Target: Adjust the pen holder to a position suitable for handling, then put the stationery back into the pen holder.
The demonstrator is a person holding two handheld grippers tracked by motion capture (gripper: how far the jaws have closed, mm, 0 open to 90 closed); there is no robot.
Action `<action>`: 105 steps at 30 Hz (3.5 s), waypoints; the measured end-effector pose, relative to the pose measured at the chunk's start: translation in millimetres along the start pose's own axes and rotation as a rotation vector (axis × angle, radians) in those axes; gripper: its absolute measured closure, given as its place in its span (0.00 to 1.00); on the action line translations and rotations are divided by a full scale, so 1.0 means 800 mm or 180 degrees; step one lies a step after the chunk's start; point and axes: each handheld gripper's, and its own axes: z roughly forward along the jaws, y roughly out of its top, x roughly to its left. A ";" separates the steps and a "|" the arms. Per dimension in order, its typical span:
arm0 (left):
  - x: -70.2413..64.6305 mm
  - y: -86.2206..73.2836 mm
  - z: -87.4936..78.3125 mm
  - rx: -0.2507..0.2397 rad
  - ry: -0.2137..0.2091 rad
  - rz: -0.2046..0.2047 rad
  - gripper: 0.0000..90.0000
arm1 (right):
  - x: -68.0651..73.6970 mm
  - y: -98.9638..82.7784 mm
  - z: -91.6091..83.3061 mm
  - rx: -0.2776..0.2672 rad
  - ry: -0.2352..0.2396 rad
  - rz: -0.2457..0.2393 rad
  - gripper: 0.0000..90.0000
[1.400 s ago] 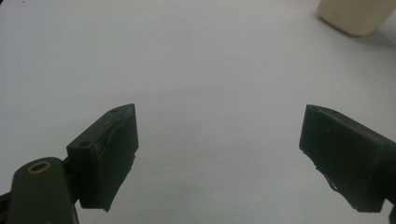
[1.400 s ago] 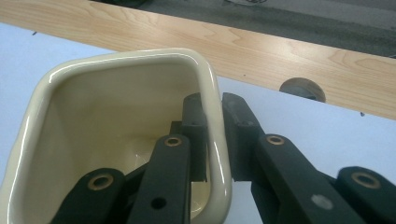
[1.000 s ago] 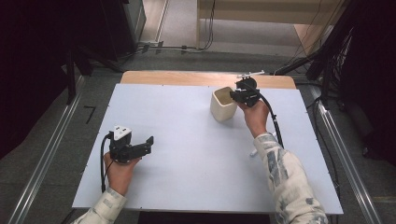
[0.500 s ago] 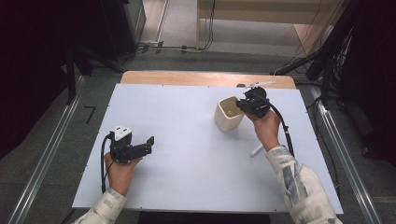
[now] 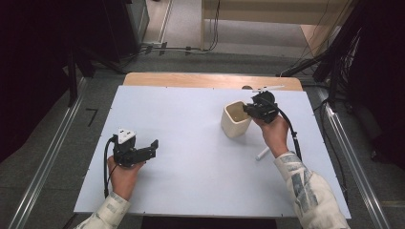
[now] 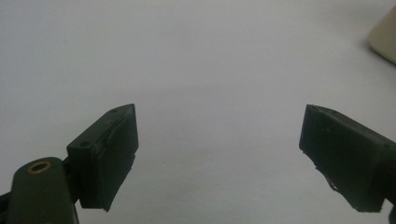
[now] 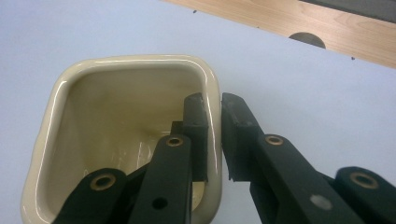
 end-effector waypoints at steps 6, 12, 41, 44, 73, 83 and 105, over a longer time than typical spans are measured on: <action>0.000 0.000 0.000 0.0001 0.0000 -0.0005 0.14 | -0.002 0.000 0.002 -0.0007 0.0034 0.0036 0.86; 0.000 0.000 0.000 0.0001 0.0004 -0.0001 0.14 | -0.003 0.000 0.002 -0.0023 0.0053 0.0052 0.85; -0.003 -0.001 0.000 0.0007 0.0002 0.0023 0.14 | -0.012 -0.016 -0.043 -0.0352 0.0225 0.0150 0.18; -0.005 -0.001 0.000 0.0012 -0.0002 0.0032 0.14 | -0.013 -0.021 -0.051 -0.0383 0.0229 0.0136 0.17; -0.100 0.014 0.001 -0.0151 -0.0536 0.0544 0.14 | -0.054 -0.143 -0.115 -0.0628 -0.0112 0.0209 0.15; -0.150 0.024 0.025 -0.0130 -0.0781 0.0611 0.14 | -0.065 -0.159 -0.130 -0.0700 -0.0246 0.0228 0.15; -0.267 0.022 0.080 -0.0092 -0.1161 0.0827 0.14 | -0.086 -0.181 -0.146 -0.0757 -0.0303 0.0353 0.15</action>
